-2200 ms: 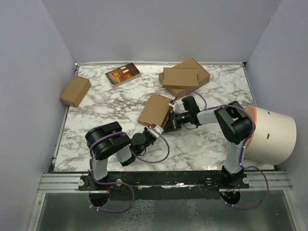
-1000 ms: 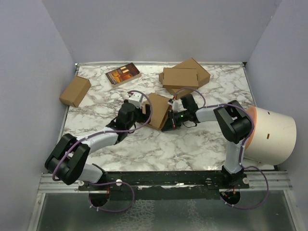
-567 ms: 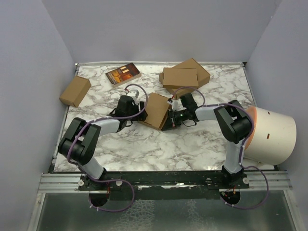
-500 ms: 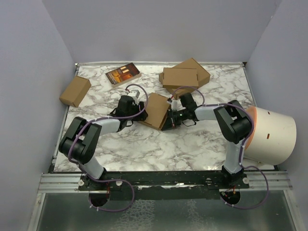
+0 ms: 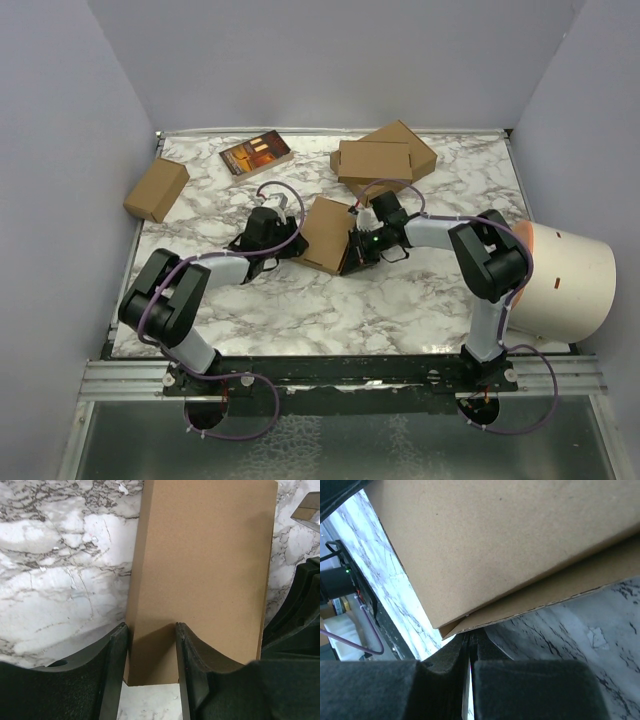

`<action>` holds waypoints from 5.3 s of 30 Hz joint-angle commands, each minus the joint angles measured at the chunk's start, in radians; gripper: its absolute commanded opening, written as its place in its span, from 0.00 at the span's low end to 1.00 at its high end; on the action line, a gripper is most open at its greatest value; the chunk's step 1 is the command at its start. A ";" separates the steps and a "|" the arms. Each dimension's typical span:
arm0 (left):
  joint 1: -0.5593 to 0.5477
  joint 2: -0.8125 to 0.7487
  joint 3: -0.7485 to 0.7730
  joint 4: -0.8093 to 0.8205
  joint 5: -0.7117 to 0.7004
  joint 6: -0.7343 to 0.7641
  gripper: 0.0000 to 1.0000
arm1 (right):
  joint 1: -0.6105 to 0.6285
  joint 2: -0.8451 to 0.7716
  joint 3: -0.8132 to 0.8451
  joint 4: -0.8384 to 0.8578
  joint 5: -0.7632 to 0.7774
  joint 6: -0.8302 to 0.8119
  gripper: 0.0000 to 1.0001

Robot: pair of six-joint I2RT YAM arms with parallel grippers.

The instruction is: Fold the paper box

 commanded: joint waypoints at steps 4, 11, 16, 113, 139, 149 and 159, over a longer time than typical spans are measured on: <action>-0.107 -0.042 -0.066 -0.110 -0.024 -0.186 0.43 | 0.029 -0.005 0.077 -0.101 0.079 0.042 0.03; -0.213 -0.056 -0.064 -0.139 -0.156 -0.325 0.45 | 0.036 -0.009 0.104 -0.154 0.083 0.131 0.03; -0.280 -0.075 -0.079 -0.148 -0.238 -0.437 0.46 | 0.046 -0.024 0.117 -0.178 0.130 0.143 0.03; -0.007 -0.611 -0.332 -0.338 0.100 -0.250 0.02 | -0.102 0.103 0.426 -0.191 0.239 -1.163 0.01; -0.056 -0.112 -0.001 -0.249 -0.078 -0.007 0.13 | -0.101 -0.097 0.176 -0.320 0.136 -1.349 0.01; -0.040 0.128 0.266 -0.294 -0.016 0.118 0.20 | -0.101 -0.223 0.001 -0.378 0.091 -1.409 0.01; -0.038 0.300 0.468 -0.310 0.100 0.217 0.22 | -0.095 -0.322 -0.106 -0.402 -0.002 -1.432 0.01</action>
